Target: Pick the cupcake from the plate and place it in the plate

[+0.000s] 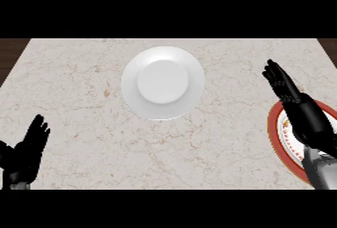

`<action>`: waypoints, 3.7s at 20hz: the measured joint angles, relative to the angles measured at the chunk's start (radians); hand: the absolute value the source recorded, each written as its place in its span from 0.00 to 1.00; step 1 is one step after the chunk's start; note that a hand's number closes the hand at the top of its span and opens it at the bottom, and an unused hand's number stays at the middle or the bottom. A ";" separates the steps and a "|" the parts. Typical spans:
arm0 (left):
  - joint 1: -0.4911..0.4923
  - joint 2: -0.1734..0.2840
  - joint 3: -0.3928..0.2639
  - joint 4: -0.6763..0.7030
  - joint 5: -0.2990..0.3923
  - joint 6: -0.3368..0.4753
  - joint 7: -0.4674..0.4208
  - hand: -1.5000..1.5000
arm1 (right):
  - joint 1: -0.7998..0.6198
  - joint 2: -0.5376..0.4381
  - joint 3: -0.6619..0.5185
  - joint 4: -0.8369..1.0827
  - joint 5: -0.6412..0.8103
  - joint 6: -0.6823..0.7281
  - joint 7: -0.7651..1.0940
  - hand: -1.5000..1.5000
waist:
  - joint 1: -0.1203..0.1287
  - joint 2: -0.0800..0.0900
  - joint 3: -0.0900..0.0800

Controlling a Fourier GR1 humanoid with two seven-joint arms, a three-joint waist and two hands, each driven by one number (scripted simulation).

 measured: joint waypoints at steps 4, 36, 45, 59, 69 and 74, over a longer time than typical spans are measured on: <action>-0.009 0.042 -0.022 -0.021 -0.076 -0.002 -0.062 0.50 | 0.003 0.015 -0.088 0.027 -0.230 0.111 0.040 0.00 | 0.004 -0.003 -0.006; 0.007 0.075 -0.093 -0.115 -0.312 -0.027 -0.179 0.50 | 0.179 -0.491 -0.518 0.324 -0.342 0.648 0.091 0.00 | 0.031 0.001 -0.015; -0.005 0.053 -0.086 -0.124 -0.335 -0.039 -0.163 0.50 | 0.029 -0.509 -0.356 0.462 -0.073 0.719 0.037 0.00 | 0.036 0.002 -0.015; 0.016 0.029 -0.056 -0.160 -0.360 -0.072 -0.149 0.50 | -0.115 -0.475 -0.132 0.704 0.351 0.639 -0.223 0.00 | 0.036 0.002 -0.014; 0.008 0.004 -0.036 -0.145 -0.389 -0.081 -0.152 0.50 | -0.175 -0.439 -0.032 0.833 0.460 0.575 -0.315 0.00 | 0.032 0.001 -0.014; 0.019 0.003 -0.018 -0.149 -0.396 -0.102 -0.158 0.50 | -0.211 -0.392 -0.005 0.880 0.497 0.549 -0.320 0.00 | 0.031 0.000 -0.015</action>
